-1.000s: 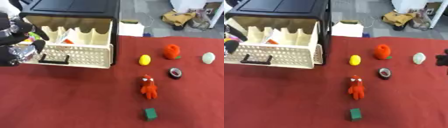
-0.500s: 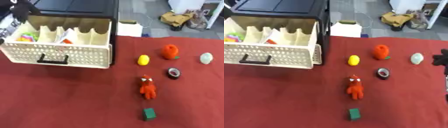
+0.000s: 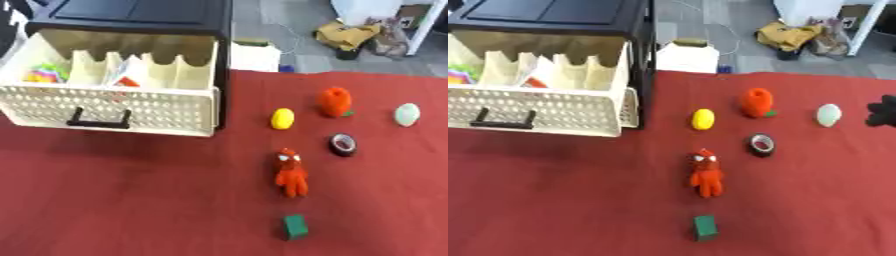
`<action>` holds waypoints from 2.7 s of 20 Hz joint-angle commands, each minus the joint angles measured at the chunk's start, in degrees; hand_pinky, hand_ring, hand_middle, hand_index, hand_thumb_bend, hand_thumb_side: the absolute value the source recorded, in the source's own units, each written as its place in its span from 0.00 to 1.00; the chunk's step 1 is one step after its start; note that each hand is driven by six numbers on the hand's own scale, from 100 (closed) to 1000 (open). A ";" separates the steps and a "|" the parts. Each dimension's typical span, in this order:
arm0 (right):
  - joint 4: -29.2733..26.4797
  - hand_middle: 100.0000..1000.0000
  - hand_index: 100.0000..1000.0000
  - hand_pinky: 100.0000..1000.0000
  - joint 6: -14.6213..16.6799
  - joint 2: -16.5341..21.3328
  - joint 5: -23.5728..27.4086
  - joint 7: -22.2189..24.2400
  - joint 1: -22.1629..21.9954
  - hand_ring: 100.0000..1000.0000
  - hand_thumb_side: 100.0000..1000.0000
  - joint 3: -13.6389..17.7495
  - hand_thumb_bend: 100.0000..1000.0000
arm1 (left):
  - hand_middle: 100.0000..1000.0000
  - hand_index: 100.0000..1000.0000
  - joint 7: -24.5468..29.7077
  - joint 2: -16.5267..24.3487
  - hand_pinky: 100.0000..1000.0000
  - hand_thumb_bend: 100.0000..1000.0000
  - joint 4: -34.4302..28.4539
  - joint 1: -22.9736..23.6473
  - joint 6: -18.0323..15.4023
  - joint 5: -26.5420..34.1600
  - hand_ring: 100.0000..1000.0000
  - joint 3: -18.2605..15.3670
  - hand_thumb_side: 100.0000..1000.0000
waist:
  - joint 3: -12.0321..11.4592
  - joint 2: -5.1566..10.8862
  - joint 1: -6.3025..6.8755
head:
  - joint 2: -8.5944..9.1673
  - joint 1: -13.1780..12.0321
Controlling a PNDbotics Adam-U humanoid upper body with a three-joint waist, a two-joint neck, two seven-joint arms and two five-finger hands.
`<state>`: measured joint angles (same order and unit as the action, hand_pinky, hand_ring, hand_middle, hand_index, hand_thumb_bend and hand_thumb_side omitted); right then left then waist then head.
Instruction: Pick up objects from table and place into drawer.
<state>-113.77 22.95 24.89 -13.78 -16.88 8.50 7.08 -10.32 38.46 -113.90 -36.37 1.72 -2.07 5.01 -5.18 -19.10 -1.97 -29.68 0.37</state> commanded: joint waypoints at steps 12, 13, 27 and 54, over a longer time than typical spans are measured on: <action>-0.83 0.52 0.77 0.68 -1.41 15.98 -7.37 -2.69 -0.02 0.73 1.00 1.52 0.39 | 0.30 0.86 2.24 -14.05 0.24 0.01 -0.69 1.81 -4.23 3.26 0.29 0.11 1.00 | -0.34 0.39 0.23 | -0.49 0.90; -0.83 0.53 0.78 0.69 -1.65 16.96 -7.77 -2.61 0.12 0.73 1.00 1.60 0.41 | 0.32 0.86 2.73 -14.69 0.26 0.01 -0.69 2.21 -4.10 3.50 0.31 0.16 1.00 | -0.38 0.29 0.22 | -0.44 1.01; -0.83 0.55 0.78 0.70 -8.84 30.33 -6.50 0.29 3.68 0.75 1.00 2.28 0.49 | 0.33 0.84 1.44 -20.15 0.28 0.02 -0.69 5.54 -2.60 4.88 0.33 0.05 1.00 | -0.86 -1.10 0.18 | 1.53 1.37; 13.72 0.66 0.83 0.74 -17.97 36.05 -7.34 10.92 17.78 0.82 1.00 -3.77 0.59 | 0.39 0.85 -4.78 -20.93 0.34 0.05 -0.69 5.14 -10.68 3.74 0.39 0.66 1.00 | -3.98 -1.37 -1.78 | 3.27 4.49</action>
<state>-101.15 4.69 58.72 -20.33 -6.40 25.50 3.03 -15.15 17.44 -113.86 -30.33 -8.71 1.94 5.53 -9.20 -21.46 -3.80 -27.29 4.54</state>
